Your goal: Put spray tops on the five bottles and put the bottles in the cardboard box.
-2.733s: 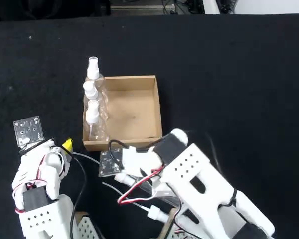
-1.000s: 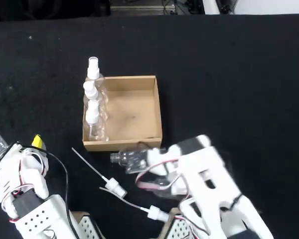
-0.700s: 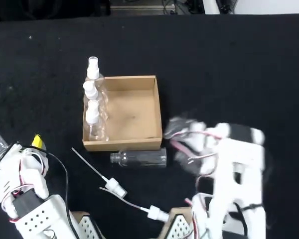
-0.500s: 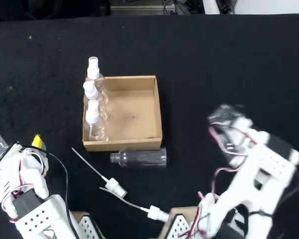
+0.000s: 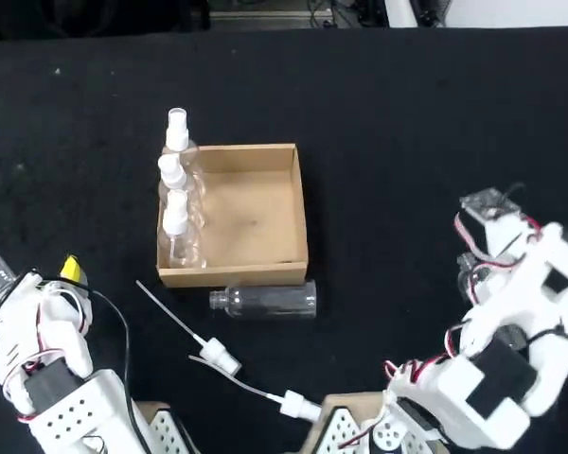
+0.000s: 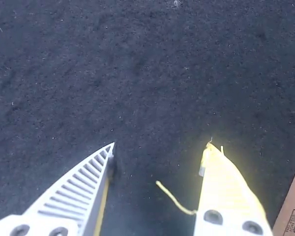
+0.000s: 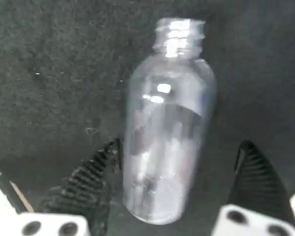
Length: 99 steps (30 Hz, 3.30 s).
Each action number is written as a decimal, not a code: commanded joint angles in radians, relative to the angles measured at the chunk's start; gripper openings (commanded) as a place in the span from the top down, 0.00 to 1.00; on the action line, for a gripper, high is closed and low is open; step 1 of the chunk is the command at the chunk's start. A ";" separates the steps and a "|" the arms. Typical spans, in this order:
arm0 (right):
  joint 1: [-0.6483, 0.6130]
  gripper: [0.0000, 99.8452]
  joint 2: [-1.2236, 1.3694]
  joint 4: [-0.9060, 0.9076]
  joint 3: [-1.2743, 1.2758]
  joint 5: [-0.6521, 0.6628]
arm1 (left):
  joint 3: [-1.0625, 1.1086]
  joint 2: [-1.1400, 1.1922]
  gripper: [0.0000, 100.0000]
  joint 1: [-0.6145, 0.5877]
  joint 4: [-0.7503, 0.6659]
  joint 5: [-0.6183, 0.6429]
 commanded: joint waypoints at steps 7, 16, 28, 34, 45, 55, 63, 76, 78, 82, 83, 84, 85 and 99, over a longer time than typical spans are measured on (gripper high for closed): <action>-0.114 0.66 0.111 0.149 -0.211 -0.008 | -0.013 -0.009 0.75 -0.004 -0.023 -0.005; -0.132 0.66 0.147 0.084 -0.136 -0.003 | -0.013 -0.009 0.75 -0.004 -0.023 -0.005; -0.130 0.85 0.153 -0.184 0.059 -0.012 | -0.012 -0.009 0.75 -0.007 -0.023 -0.005; -0.077 0.99 0.076 -0.175 -0.012 -0.012 | -0.016 -0.009 0.75 -0.001 -0.014 -0.005; 0.029 0.99 -0.200 -0.057 -0.085 -0.172 | -0.467 0.015 0.75 0.165 0.184 -0.276; 0.026 0.99 -0.200 -0.060 -0.134 -0.330 | -1.087 0.451 0.75 0.265 0.236 -0.308; 0.058 0.99 -0.199 -0.060 -0.130 -0.330 | -1.477 0.704 0.75 0.753 0.471 -0.328; 0.232 0.99 -0.199 -0.058 -0.137 -0.218 | -1.139 0.985 0.75 1.676 0.612 -0.540; 0.252 0.99 -0.197 -0.060 -0.151 -0.216 | -0.984 0.982 0.75 1.713 0.480 -0.540; 0.278 0.99 -0.162 -0.054 -0.206 -0.215 | -0.739 0.979 0.74 1.735 0.222 -0.540; 0.279 0.99 -0.139 -0.054 -0.223 -0.215 | -0.702 0.984 0.74 1.735 0.190 -0.540; 0.279 0.99 -0.113 -0.052 -0.240 -0.215 | -0.673 0.990 0.74 1.735 0.170 -0.539; 0.279 0.99 -0.084 -0.052 -0.259 -0.216 | -0.648 0.997 0.74 1.735 0.157 -0.539; 0.307 0.99 0.283 0.233 -0.745 -0.216 | -0.618 1.175 0.74 1.851 0.011 -0.532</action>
